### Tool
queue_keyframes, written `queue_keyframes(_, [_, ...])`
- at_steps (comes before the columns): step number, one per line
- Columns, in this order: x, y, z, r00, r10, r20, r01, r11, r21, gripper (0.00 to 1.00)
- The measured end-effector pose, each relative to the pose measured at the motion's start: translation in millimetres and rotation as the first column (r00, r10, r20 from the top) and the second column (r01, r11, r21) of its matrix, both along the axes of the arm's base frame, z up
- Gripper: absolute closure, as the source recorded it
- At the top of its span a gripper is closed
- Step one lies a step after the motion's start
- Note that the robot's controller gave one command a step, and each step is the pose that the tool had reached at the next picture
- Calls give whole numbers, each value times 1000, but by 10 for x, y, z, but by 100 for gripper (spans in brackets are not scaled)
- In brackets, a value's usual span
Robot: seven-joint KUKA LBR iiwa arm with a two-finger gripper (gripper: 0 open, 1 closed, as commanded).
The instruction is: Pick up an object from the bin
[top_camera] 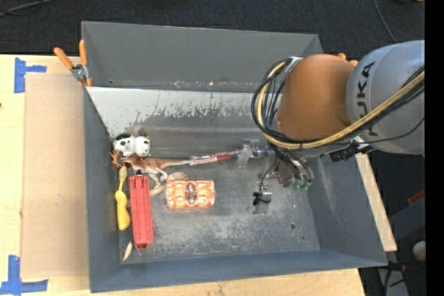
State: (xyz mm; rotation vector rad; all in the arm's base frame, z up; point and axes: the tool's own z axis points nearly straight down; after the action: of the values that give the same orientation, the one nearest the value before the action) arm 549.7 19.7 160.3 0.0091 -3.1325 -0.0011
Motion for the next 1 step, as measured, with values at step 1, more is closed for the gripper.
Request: queue_keyframes(1, [17, -1, 43, 1000, 0, 7, 0, 1000, 0, 0])
